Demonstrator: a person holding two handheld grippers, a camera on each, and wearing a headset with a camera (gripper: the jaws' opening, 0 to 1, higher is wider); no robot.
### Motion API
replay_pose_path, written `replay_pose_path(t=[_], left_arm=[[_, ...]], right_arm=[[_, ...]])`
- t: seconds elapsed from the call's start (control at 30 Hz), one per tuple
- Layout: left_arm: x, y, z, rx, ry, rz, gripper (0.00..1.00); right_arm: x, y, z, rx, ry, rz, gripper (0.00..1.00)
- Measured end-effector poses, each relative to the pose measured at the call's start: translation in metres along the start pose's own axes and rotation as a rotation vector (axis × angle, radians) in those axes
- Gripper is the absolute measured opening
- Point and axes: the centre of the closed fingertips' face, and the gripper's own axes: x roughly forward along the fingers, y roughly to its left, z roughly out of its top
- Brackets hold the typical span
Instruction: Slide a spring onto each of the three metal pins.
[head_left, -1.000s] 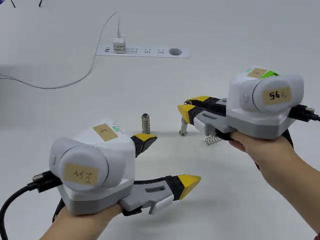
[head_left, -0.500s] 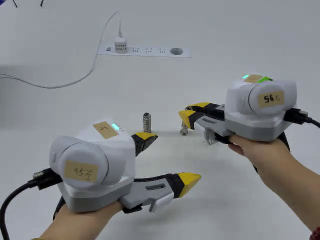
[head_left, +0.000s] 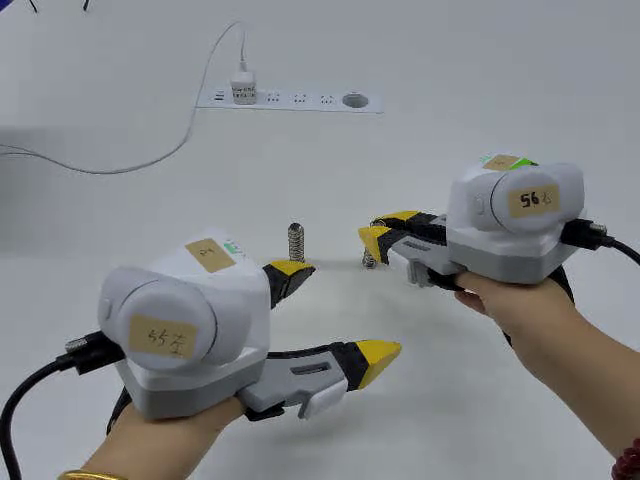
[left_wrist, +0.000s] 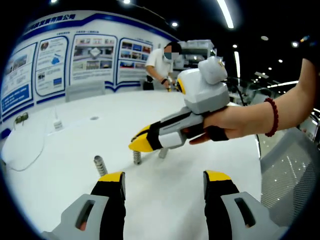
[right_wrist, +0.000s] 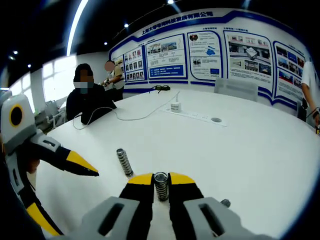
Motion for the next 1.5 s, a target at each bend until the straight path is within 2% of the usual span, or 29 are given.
replay_pose_path(t=[0.53, 0.67, 0.87, 1.17, 1.37, 1.5], left_arm=[[0.000, 0.001, -0.001, -0.002, 0.003, 0.002, 0.63], [0.000, 0.001, 0.000, 0.001, 0.001, 0.004, 0.63], [0.002, 0.002, 0.002, 0.012, -0.005, 0.005, 0.62], [0.009, -0.001, 0.008, 0.041, -0.006, -0.006, 0.61], [0.017, -0.005, 0.011, 0.086, -0.011, -0.017, 0.57], [0.024, -0.006, 0.010, 0.118, 0.001, -0.022, 0.55]], right_arm=[[0.002, 0.001, -0.007, 0.013, 0.018, 0.007, 0.12], [0.000, 0.001, -0.004, 0.019, 0.013, 0.009, 0.17], [-0.011, 0.003, 0.007, 0.039, -0.013, 0.013, 0.23], [-0.030, -0.003, 0.012, 0.062, -0.016, -0.005, 0.33], [-0.045, -0.010, 0.015, 0.066, -0.028, -0.019, 0.38], [-0.055, -0.012, 0.017, 0.069, -0.041, -0.026, 0.40]])
